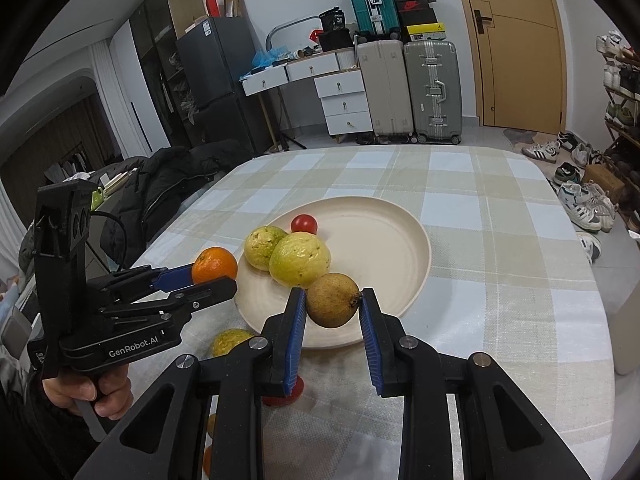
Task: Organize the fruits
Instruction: 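Carry the orange into the plate with the left tool while the right tool places the pear there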
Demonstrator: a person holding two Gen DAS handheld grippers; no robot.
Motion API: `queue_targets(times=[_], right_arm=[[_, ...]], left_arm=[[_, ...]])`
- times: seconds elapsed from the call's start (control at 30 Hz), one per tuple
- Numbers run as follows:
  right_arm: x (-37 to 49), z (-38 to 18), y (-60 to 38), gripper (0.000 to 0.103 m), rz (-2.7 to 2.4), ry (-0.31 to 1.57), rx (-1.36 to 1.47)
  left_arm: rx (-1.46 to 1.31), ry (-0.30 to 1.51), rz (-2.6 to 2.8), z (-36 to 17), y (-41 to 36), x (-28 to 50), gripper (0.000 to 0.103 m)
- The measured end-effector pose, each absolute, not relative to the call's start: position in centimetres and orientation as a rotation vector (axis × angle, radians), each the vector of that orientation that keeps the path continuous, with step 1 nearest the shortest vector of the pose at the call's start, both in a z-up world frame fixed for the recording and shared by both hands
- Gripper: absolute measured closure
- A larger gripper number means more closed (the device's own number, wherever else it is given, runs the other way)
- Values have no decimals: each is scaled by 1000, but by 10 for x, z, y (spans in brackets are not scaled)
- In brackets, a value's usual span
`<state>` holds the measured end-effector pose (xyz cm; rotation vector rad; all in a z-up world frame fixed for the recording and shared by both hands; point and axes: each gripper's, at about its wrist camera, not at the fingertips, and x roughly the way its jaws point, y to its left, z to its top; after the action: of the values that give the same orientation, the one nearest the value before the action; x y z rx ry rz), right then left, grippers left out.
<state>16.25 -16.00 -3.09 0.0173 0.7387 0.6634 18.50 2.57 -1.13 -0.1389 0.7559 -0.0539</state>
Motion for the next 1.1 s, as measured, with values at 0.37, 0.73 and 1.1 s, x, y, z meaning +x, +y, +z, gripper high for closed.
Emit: queue_targets(times=[0.37, 0.73, 1.1], right_arm=[[172, -50, -144, 75, 657, 788, -6], [184, -62, -141, 75, 633, 820, -7], [191, -69, -138, 75, 619, 834, -22]], left_arm=[[-125, 788, -103, -21, 14, 197, 66], [-84, 823, -91, -30, 4, 213, 66], [-50, 835, -66, -40, -2, 229, 66]])
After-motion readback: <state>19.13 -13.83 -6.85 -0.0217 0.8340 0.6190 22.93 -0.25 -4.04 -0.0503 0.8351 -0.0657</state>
